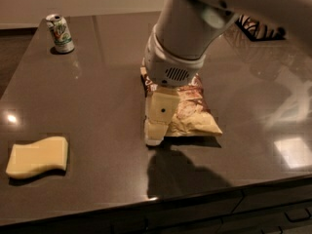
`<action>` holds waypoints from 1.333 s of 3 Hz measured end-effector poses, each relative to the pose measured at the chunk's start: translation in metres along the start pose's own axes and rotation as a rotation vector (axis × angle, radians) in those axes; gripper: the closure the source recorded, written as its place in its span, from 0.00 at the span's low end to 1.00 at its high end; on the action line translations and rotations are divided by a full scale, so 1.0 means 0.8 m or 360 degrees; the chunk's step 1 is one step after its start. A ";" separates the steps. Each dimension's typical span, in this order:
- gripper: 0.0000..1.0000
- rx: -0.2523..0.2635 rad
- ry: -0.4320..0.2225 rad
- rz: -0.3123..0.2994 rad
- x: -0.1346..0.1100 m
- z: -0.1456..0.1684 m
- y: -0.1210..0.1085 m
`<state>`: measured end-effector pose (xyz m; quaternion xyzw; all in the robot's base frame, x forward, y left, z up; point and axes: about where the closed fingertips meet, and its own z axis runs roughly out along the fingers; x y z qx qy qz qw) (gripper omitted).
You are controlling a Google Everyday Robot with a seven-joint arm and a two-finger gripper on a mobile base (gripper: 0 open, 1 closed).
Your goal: Move sponge near brown chip bag
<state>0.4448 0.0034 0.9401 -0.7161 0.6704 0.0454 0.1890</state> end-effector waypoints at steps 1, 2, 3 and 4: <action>0.00 -0.0079 -0.0011 -0.0133 -0.061 0.042 0.028; 0.00 -0.0177 0.0003 -0.0248 -0.117 0.086 0.057; 0.00 -0.0262 0.0013 -0.0308 -0.163 0.120 0.077; 0.00 -0.0322 0.0015 -0.0352 -0.203 0.145 0.093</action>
Offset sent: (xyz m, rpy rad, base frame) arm -0.0630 0.1737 -0.0744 -0.0769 0.1059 0.2804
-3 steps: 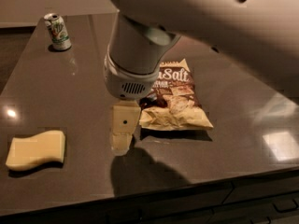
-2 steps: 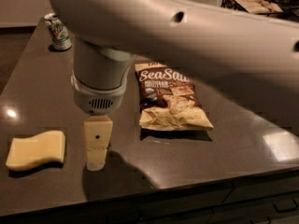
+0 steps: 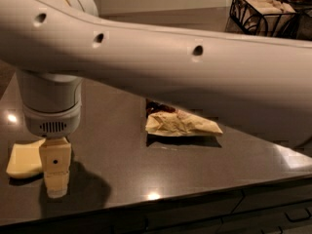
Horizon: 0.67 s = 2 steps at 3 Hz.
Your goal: Move sponge near brown chip bag
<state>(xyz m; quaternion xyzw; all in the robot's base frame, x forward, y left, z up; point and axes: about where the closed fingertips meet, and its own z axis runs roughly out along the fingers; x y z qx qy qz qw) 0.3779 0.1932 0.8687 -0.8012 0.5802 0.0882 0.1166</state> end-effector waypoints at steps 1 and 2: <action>0.00 -0.0041 0.0015 -0.0026 -0.025 0.026 -0.003; 0.18 -0.0052 0.0044 -0.0034 -0.033 0.044 -0.015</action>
Offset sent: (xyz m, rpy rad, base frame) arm 0.0154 0.0539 -0.0440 -0.0644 0.0221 0.0315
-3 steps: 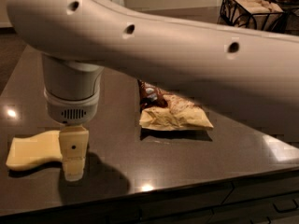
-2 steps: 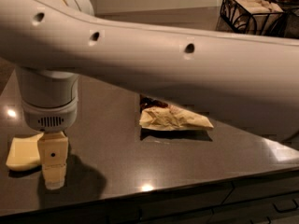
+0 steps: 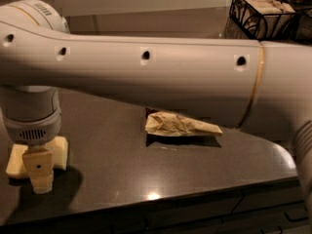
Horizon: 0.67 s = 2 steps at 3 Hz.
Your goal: Move sponge near brown chip bag
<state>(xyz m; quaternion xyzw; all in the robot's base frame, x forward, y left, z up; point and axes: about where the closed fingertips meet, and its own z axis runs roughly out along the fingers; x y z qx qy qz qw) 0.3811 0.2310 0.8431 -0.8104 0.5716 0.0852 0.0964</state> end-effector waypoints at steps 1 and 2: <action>0.41 -0.0021 0.0023 0.0003 0.002 0.006 -0.018; 0.64 -0.0017 0.0023 0.0007 0.007 -0.004 -0.038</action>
Offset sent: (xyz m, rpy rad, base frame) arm 0.0557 0.0036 0.0158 -0.0093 0.0063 -0.0072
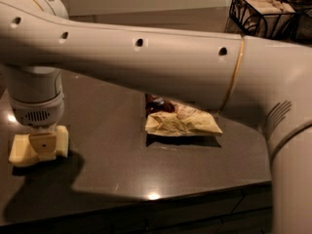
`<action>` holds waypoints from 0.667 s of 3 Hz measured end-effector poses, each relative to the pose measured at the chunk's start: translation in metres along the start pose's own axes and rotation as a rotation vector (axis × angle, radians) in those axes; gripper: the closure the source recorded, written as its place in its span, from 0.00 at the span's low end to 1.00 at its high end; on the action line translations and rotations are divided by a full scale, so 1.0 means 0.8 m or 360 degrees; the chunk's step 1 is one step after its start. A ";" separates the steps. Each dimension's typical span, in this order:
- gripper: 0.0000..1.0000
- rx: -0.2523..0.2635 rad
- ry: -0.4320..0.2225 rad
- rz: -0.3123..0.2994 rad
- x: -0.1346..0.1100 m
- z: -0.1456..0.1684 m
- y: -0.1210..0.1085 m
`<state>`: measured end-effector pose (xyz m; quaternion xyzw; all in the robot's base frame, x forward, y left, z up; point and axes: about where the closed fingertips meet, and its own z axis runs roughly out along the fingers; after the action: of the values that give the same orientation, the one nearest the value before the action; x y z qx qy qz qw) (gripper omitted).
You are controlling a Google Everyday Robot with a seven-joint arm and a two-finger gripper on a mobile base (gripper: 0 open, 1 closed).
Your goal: Move sponge near brown chip bag
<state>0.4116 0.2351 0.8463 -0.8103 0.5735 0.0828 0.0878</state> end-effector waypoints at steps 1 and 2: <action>0.88 0.0052 -0.0023 0.0045 0.014 -0.032 -0.022; 1.00 0.0156 -0.0006 0.0128 0.045 -0.075 -0.051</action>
Offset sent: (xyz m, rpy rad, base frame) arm 0.0980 -0.0689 0.0916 0.0421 -0.1376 -0.1979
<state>0.4640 0.2015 0.8982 -0.7811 0.6088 0.0596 0.1253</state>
